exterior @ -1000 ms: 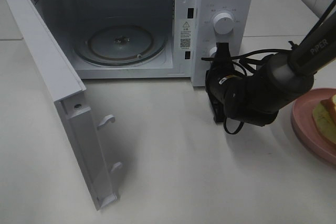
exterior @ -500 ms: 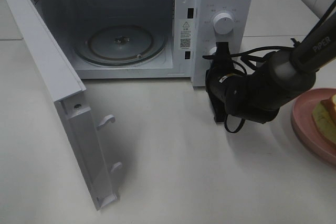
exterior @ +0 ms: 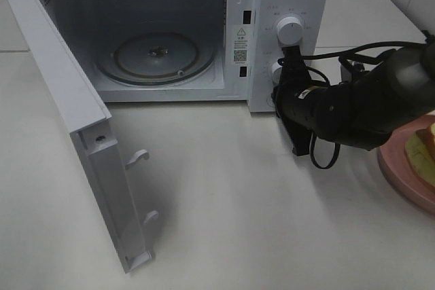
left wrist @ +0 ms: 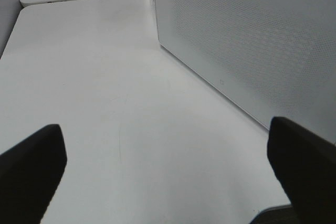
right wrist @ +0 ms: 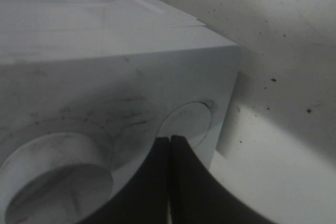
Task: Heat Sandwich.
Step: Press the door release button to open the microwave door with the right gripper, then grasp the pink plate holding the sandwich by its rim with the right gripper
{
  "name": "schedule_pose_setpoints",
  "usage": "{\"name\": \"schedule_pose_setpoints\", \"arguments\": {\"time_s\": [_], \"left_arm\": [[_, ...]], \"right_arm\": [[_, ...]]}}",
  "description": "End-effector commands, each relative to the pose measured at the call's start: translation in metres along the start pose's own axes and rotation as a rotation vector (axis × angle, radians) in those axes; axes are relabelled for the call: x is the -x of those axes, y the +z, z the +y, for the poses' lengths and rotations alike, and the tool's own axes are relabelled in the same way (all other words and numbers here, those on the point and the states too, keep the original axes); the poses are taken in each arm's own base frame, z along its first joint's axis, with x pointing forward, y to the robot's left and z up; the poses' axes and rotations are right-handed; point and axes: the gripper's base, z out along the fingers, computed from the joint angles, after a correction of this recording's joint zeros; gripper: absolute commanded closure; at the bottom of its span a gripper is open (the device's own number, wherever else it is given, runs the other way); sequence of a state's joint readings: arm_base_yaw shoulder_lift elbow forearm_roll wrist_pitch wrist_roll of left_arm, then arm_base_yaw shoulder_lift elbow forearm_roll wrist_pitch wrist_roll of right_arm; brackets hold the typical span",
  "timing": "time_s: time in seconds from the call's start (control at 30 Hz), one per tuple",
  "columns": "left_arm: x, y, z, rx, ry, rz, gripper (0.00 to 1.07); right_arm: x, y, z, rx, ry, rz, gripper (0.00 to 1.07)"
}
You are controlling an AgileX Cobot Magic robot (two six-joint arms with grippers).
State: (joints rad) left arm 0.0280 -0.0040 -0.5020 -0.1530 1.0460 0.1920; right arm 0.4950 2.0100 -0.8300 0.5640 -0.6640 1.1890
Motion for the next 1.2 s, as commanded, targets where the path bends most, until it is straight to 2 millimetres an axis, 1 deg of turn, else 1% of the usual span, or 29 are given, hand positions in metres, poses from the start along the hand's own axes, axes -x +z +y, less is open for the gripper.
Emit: {"name": "schedule_pose_setpoints", "arguments": {"time_s": [0.03,0.07,0.1,0.23,0.27,0.33,0.37,0.47,0.5,0.53,0.57,0.63,0.67,0.73,0.8,0.83,0.97,1.0,1.07,1.1,1.13,1.2], "left_arm": [[-0.002,-0.003,-0.001,-0.003,0.005,-0.035,0.05],[-0.002,-0.003,-0.001,-0.003,0.005,-0.035,0.05],[-0.002,-0.003,-0.001,-0.003,0.005,-0.035,0.05],[-0.002,-0.003,-0.001,-0.003,0.005,-0.035,0.05],[-0.002,-0.003,-0.001,-0.003,0.005,-0.035,0.05],[-0.002,-0.003,-0.001,-0.003,0.005,-0.035,0.05],[-0.002,-0.003,-0.001,-0.003,0.005,-0.035,0.05],[-0.002,-0.003,-0.001,-0.003,0.005,-0.035,0.05],[-0.002,-0.003,-0.001,-0.003,0.005,-0.035,0.05],[-0.002,-0.003,-0.001,-0.003,0.005,-0.035,0.05],[-0.002,-0.003,-0.001,-0.003,0.005,-0.035,0.05],[-0.002,-0.003,-0.001,-0.003,0.005,-0.035,0.05],[-0.002,-0.003,-0.001,-0.003,0.005,-0.035,0.05],[-0.002,-0.003,-0.001,-0.003,0.005,-0.035,0.05],[-0.002,-0.003,-0.001,-0.003,0.005,-0.035,0.05],[-0.002,-0.003,-0.001,-0.003,0.005,-0.035,0.05],[-0.002,-0.003,-0.001,-0.003,0.005,-0.035,0.05],[-0.002,-0.003,-0.001,-0.003,0.005,-0.035,0.05],[-0.002,-0.003,-0.001,-0.003,0.005,-0.035,0.05],[-0.002,-0.003,-0.001,-0.003,0.005,-0.035,0.05],[-0.002,-0.003,-0.001,-0.003,0.005,-0.035,0.05],[-0.002,-0.003,-0.001,-0.003,0.005,-0.035,0.05]], "right_arm": [[0.001,-0.009,0.003,-0.031,-0.066,0.029,1.05],[0.001,-0.011,0.003,-0.046,-0.082,0.037,1.05],[0.001,-0.018,0.002,-0.078,-0.131,0.062,1.05],[0.000,-0.028,0.004,-0.114,-0.193,0.101,1.05],[-0.002,-0.034,0.006,-0.145,-0.248,0.138,1.05],[-0.003,-0.040,0.007,-0.169,-0.310,0.176,1.05],[-0.003,-0.040,0.007,-0.169,-0.310,0.176,1.05],[-0.006,-0.049,0.009,-0.203,-0.469,0.251,1.05],[-0.006,-0.049,0.009,-0.203,-0.469,0.251,1.05],[-0.007,-0.052,0.010,-0.207,-0.515,0.272,1.05],[-0.007,-0.057,0.012,-0.210,-0.594,0.308,1.04],[-0.008,-0.061,0.013,-0.216,-0.661,0.338,1.03],[-0.008,-0.061,0.013,-0.216,-0.661,0.338,1.03],[-0.009,-0.068,0.012,-0.244,-0.749,0.388,1.02],[-0.008,-0.072,0.012,-0.265,-0.803,0.416,1.02],[-0.008,-0.072,0.012,-0.265,-0.803,0.416,1.02],[-0.003,-0.087,0.010,-0.341,-1.023,0.488,1.01],[-0.003,-0.087,0.010,-0.341,-1.023,0.488,1.01],[-0.001,-0.092,0.009,-0.367,-1.086,0.510,1.00],[0.001,-0.097,0.008,-0.395,-1.149,0.536,1.00],[0.001,-0.097,0.008,-0.395,-1.149,0.536,1.00],[0.003,-0.102,0.007,-0.417,-1.207,0.565,0.99]]}}
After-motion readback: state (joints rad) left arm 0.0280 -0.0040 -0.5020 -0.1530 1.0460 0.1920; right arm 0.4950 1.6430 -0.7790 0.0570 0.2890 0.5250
